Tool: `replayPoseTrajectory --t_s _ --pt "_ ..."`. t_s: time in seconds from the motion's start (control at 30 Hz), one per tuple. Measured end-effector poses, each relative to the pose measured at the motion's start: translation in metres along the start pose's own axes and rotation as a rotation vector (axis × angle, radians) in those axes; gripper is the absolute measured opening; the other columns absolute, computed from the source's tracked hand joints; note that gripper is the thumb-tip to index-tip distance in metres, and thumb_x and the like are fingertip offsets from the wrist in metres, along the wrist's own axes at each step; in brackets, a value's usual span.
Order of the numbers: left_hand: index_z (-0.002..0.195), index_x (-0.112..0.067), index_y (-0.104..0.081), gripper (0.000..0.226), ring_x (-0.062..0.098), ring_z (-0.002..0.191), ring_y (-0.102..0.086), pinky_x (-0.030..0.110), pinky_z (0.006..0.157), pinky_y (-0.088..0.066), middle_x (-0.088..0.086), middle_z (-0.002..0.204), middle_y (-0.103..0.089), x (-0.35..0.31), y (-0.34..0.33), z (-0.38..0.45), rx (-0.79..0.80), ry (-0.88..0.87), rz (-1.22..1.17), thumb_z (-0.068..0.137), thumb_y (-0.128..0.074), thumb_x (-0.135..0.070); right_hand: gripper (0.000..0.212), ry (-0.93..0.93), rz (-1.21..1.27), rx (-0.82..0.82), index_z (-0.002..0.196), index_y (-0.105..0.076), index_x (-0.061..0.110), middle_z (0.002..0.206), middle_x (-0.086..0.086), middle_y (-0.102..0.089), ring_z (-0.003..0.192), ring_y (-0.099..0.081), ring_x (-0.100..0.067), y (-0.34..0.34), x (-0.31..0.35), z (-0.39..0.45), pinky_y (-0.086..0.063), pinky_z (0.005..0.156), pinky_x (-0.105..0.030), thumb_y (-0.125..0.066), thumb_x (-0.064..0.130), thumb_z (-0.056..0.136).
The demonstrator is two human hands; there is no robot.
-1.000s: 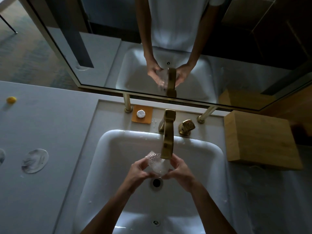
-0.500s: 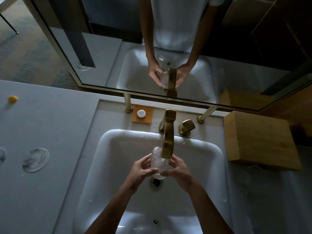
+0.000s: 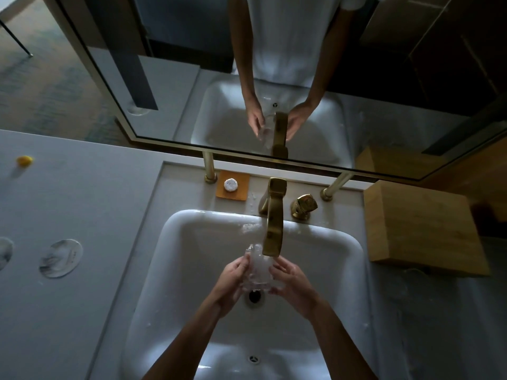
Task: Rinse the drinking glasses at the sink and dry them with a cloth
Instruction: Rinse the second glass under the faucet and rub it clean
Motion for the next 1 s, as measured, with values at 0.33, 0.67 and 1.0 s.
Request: replayPoseTrajectory --t_s 0.33,0.67,1.0 --pt "0.13 -0.015 -0.06 0.053 0.035 0.109 -0.07 0.051 0.088 -0.057 0.014 0.119 -0.073 0.019 -0.004 0.008 -0.101 0.033 -0.049 0.099 -0.04 -0.053 0.023 0.097 -0.328 -0.222 0.12 -0.061 0.027 0.095 0.0 -0.073 0.08 -0.072 -0.005 -0.012 -0.005 0.0 -0.054 0.067 -0.019 -0.056 0.031 0.098" --pt "0.122 -0.011 -0.064 0.049 0.035 0.103 -0.071 0.056 0.097 -0.054 0.018 0.113 -0.074 0.024 -0.01 0.015 -0.204 0.037 -0.232 0.098 -0.048 -0.05 0.06 0.064 -0.249 -0.369 0.118 -0.059 0.032 0.116 -0.005 -0.069 0.107 -0.066 -0.022 -0.028 -0.047 0.028 -0.048 0.101 -0.048 -0.036 0.074 0.083" --pt "0.129 -0.002 -0.058 0.063 0.03 0.092 -0.072 0.039 0.075 -0.061 0.022 0.111 -0.072 0.02 -0.011 0.011 -0.117 -0.009 -0.155 0.09 -0.052 -0.052 0.059 -0.057 0.322 -0.438 0.109 -0.065 0.003 0.08 -0.005 -0.076 0.072 -0.073 -0.018 -0.03 -0.035 0.041 -0.059 0.064 -0.03 -0.018 0.039 0.107"
Point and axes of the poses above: each hand's wrist, its own z-axis towards the middle knuckle, its own y-axis out of the back of the hand, x = y × z, the point moved 3 cm from there along z, towards the middle knuckle
